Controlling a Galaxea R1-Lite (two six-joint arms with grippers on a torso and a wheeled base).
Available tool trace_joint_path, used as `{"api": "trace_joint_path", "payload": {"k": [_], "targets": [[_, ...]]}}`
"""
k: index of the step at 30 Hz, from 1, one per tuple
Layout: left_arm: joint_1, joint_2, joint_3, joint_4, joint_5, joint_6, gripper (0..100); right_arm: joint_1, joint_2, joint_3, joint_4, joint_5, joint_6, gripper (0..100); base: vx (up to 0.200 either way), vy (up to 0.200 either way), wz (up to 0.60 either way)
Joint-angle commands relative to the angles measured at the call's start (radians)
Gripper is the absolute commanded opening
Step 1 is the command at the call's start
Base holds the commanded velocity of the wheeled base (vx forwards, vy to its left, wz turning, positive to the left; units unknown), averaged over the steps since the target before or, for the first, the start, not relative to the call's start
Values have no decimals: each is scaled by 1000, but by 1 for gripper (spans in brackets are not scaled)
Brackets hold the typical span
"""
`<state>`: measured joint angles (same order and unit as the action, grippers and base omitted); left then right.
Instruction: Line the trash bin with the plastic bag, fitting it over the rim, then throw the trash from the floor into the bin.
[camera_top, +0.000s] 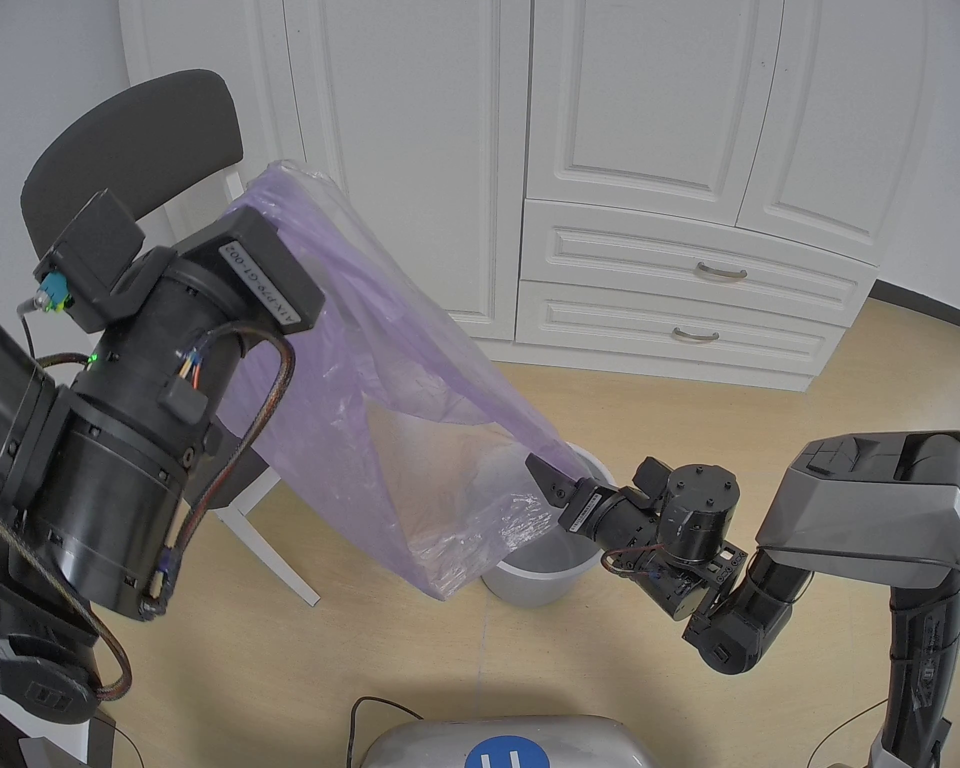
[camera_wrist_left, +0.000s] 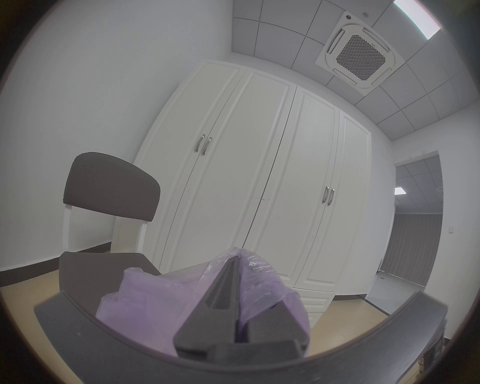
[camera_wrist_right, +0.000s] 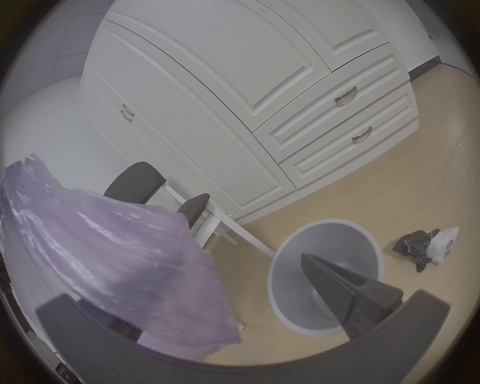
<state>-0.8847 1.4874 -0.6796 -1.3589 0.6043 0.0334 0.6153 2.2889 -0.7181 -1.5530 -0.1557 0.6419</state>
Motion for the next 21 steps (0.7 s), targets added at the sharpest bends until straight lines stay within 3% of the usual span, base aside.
{"api": "trace_joint_path", "payload": {"k": [1,21], "targets": [[0,-1,0,0,0,0,0,-2,14,0,-18,2,19,100,0,0,0],[-3,4,3,0,0,-1,0,0,1,5,-18,16,51,100,0,0,0]]}}
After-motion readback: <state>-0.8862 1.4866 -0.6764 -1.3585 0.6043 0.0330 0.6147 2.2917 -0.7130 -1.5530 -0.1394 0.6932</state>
